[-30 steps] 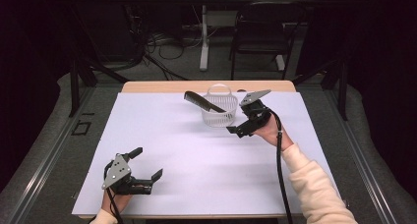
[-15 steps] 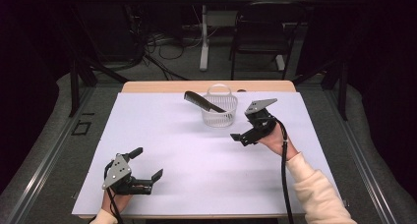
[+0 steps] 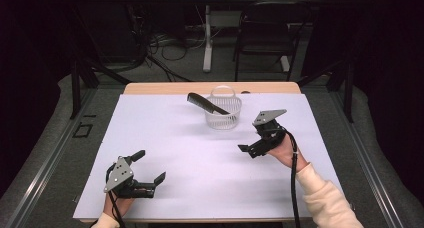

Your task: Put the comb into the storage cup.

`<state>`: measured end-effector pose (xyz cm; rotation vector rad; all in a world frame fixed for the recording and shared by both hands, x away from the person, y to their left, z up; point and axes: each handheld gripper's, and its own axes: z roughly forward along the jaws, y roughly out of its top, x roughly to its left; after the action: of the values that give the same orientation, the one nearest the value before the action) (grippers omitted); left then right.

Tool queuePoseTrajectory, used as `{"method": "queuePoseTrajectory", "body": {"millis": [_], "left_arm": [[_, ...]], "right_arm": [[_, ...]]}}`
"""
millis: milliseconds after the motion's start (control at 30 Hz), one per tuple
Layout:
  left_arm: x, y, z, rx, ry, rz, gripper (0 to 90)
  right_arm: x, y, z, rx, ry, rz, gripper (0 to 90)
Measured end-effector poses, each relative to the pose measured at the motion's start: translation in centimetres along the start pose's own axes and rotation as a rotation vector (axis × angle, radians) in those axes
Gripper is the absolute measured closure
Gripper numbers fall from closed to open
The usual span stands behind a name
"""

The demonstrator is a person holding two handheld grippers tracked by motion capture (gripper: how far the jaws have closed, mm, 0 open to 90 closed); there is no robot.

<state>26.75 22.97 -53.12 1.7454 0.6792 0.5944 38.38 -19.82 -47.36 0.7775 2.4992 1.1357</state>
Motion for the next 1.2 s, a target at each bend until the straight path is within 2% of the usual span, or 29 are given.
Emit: {"method": "queuePoseTrajectory", "body": {"millis": [133,267,500,733,1200], "left_arm": [[0.0,0.0,0.0,-0.001,-0.002,-0.001,1.1],[0.0,0.0,0.0,-0.002,-0.002,-0.002,1.1],[0.0,0.0,0.0,-0.003,-0.002,-0.003,1.0],[0.0,0.0,0.0,-0.002,-0.002,-0.003,1.0],[0.0,0.0,-0.1,-0.002,0.003,-0.009,1.0]], "right_arm": [[0.4,-0.4,-0.1,0.008,-0.006,0.000,0.0],[0.6,-0.8,-0.3,-0.008,-0.022,-0.003,0.0],[1.2,-1.4,-0.5,-0.007,-0.021,-0.004,0.0],[2.0,-2.0,-1.1,-0.015,-0.026,-0.008,0.0],[3.0,-3.9,-2.9,-0.039,-0.066,0.004,0.0]]}}
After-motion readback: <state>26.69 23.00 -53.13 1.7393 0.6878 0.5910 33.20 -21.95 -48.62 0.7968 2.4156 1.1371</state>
